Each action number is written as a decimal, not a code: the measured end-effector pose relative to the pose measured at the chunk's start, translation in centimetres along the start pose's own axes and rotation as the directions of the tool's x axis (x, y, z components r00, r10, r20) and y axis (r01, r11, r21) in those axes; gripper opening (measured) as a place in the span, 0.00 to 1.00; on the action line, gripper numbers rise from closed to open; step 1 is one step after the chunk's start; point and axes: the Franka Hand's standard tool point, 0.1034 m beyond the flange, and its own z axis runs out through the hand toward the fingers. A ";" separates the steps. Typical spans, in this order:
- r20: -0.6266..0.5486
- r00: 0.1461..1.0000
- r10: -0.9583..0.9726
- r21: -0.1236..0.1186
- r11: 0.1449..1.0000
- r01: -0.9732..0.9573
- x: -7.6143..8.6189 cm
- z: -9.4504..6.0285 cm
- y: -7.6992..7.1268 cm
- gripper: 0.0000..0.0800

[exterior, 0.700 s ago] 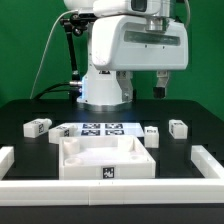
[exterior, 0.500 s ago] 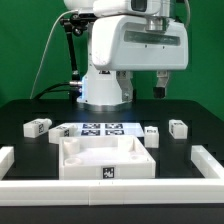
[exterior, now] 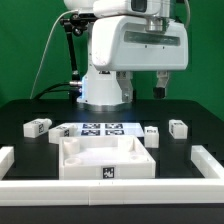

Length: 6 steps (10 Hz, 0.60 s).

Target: Assemble one leg

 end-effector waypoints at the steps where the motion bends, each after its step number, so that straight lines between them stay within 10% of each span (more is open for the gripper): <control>1: -0.006 0.997 -0.081 -0.004 0.997 0.081 -0.7 0.6 -0.5 0.81; 6: 0.019 0.910 -0.414 0.020 0.910 0.414 -3.4 2.5 -1.7 0.81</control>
Offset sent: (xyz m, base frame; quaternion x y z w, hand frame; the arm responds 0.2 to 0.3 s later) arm -0.0282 -0.0130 -0.0200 0.0181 -0.0412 -0.3442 0.9378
